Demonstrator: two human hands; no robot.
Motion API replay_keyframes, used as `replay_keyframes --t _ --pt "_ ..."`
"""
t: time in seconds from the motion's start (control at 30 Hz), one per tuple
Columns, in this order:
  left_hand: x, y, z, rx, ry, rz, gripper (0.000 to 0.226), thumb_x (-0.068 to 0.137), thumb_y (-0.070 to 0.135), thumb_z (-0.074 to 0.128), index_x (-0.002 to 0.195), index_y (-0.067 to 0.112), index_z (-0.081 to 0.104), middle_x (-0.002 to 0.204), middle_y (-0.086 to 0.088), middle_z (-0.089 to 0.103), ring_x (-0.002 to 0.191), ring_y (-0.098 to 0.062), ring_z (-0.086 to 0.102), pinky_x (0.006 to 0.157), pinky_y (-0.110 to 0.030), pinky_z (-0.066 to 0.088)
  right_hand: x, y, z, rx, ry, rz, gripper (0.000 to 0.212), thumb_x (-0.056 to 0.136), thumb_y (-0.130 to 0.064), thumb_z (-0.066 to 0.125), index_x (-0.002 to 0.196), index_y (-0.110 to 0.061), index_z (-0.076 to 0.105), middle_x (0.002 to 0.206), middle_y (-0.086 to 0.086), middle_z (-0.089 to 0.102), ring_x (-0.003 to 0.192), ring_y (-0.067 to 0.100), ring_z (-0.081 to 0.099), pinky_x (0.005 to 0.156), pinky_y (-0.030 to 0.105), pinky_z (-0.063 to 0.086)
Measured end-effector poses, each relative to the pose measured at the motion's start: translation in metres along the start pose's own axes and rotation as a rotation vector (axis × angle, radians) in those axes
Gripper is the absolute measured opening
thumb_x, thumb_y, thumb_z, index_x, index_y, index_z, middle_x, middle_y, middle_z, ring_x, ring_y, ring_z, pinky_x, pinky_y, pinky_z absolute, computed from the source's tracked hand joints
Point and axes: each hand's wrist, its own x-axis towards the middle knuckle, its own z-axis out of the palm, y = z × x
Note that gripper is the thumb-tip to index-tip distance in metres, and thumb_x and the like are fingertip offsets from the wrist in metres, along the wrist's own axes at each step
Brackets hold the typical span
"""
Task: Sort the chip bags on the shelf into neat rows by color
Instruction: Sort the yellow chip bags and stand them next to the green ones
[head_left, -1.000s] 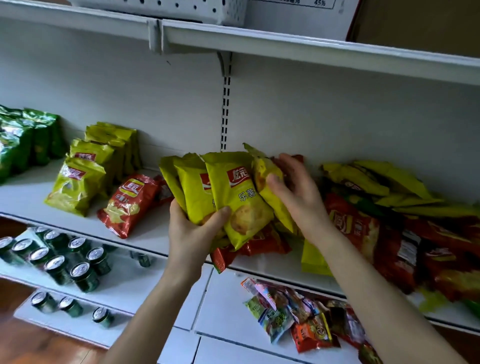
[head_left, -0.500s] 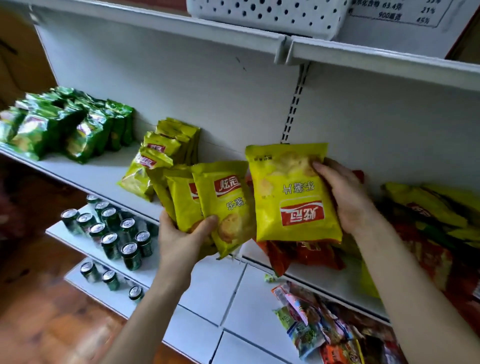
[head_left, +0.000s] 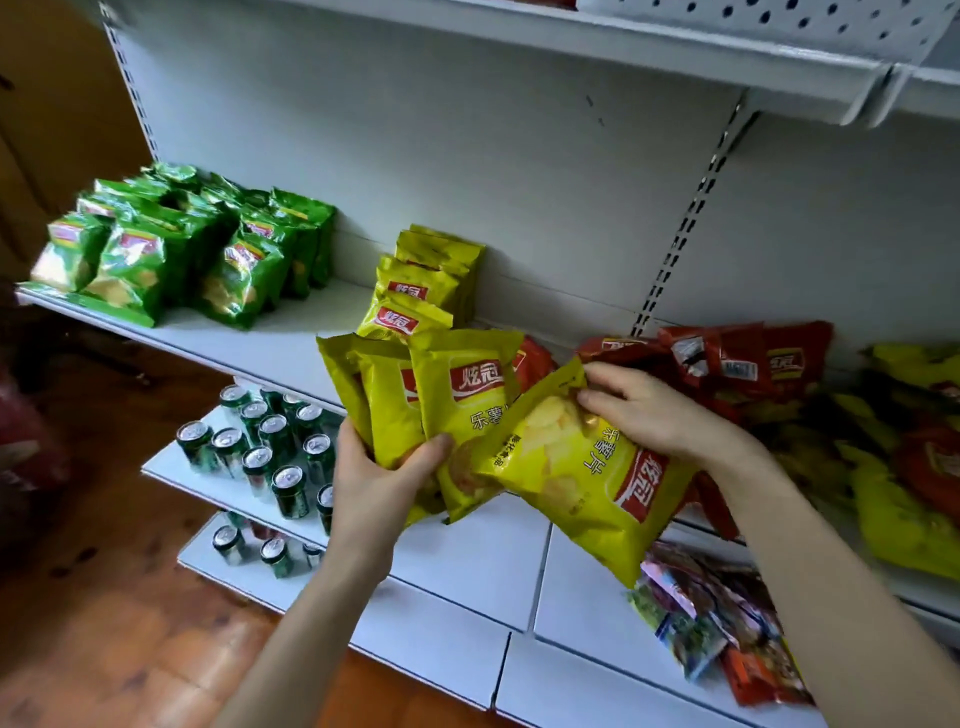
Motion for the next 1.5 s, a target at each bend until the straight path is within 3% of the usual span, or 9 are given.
replay_keyframes --t 0.17,0.3,0.47,0.53,0.7,0.93,1.23,1.37,1.5 --pt "0.006 0.003 -0.027 0.088 -0.090 0.030 0.067 0.056 0.023 0.088 0.111 0.029 0.049 0.109 0.001 0.063 0.100 -0.019 0.063 0.082 -0.042 0.055 0.012 -0.037 0.024 -0.399 0.021 0.114 0.013 0.090 -0.029 0.046 0.091 -0.021 0.057 0.097 0.004 0.064 0.092 0.025 0.059 0.083 0.039 0.048" --pt "0.006 0.005 -0.044 0.168 -0.114 0.063 0.079 0.049 0.038 0.081 0.118 0.026 0.045 0.110 0.003 0.062 0.100 -0.018 0.063 0.086 -0.048 0.054 0.022 -0.067 0.037 -0.565 -0.049 0.099 0.010 0.090 -0.033 0.046 0.088 -0.026 0.052 0.099 0.008 0.061 0.090 0.026 0.057 0.079 0.039 0.050" --pt "0.010 0.007 -0.066 0.113 -0.106 0.039 0.076 0.053 0.034 0.089 0.116 0.026 0.048 0.112 0.000 0.063 0.103 -0.021 0.063 0.085 -0.044 0.054 0.035 -0.091 0.053 -0.479 -0.024 -0.039 0.014 0.090 -0.032 0.049 0.097 -0.025 0.059 0.103 0.003 0.062 0.094 0.021 0.056 0.084 0.036 0.047" --pt "0.013 0.008 -0.076 0.034 -0.065 0.019 0.064 0.055 0.026 0.086 0.108 0.029 0.051 0.110 -0.001 0.065 0.101 -0.022 0.064 0.084 -0.044 0.055 0.038 -0.095 0.058 -0.439 0.003 -0.064 0.014 0.091 -0.032 0.049 0.097 -0.025 0.060 0.101 0.002 0.063 0.092 0.019 0.056 0.082 0.034 0.047" --pt "0.015 0.006 -0.086 -0.019 0.091 0.052 0.075 0.054 0.028 0.085 0.119 0.020 0.049 0.111 0.001 0.064 0.101 -0.019 0.064 0.087 -0.045 0.053 0.045 -0.088 0.068 -0.458 0.031 -0.040 0.010 0.092 -0.037 0.047 0.087 -0.029 0.050 0.099 0.002 0.062 0.083 0.014 0.049 0.071 0.029 0.039" --pt "0.016 0.003 -0.082 0.120 0.055 0.134 0.064 0.069 0.014 0.081 0.121 0.021 0.045 0.107 0.011 0.061 0.099 -0.008 0.061 0.087 -0.040 0.052 0.049 -0.086 0.078 -0.461 0.064 0.017 0.026 0.090 -0.042 0.051 0.104 -0.021 0.060 0.109 0.001 0.062 0.103 0.022 0.055 0.081 0.034 0.045" --pt "0.021 -0.002 -0.079 0.097 0.115 0.140 0.076 0.057 0.031 0.089 0.119 0.018 0.047 0.107 0.002 0.064 0.099 -0.020 0.065 0.082 -0.045 0.055 0.064 -0.087 0.082 -0.538 0.079 -0.081 0.026 0.091 -0.043 0.048 0.103 -0.023 0.059 0.106 0.003 0.063 0.101 0.025 0.055 0.070 0.029 0.036" --pt "0.021 -0.008 -0.069 0.229 0.172 0.265 0.065 0.056 0.046 0.078 0.112 0.038 0.046 0.108 0.008 0.061 0.100 -0.014 0.061 0.083 -0.034 0.051 0.075 -0.082 0.080 -0.633 0.046 -0.112 0.025 0.091 -0.042 0.048 0.103 -0.023 0.059 0.106 0.006 0.063 0.102 0.026 0.055 0.072 0.031 0.037" --pt "0.027 -0.011 -0.055 0.269 0.192 0.290 0.070 0.054 0.053 0.071 0.114 0.033 0.045 0.102 0.012 0.061 0.094 -0.007 0.061 0.079 -0.028 0.049 0.088 -0.075 0.068 -0.528 0.041 -0.129 0.023 0.089 -0.042 0.052 0.100 -0.025 0.063 0.102 -0.001 0.065 0.097 0.021 0.058 0.071 0.028 0.041"
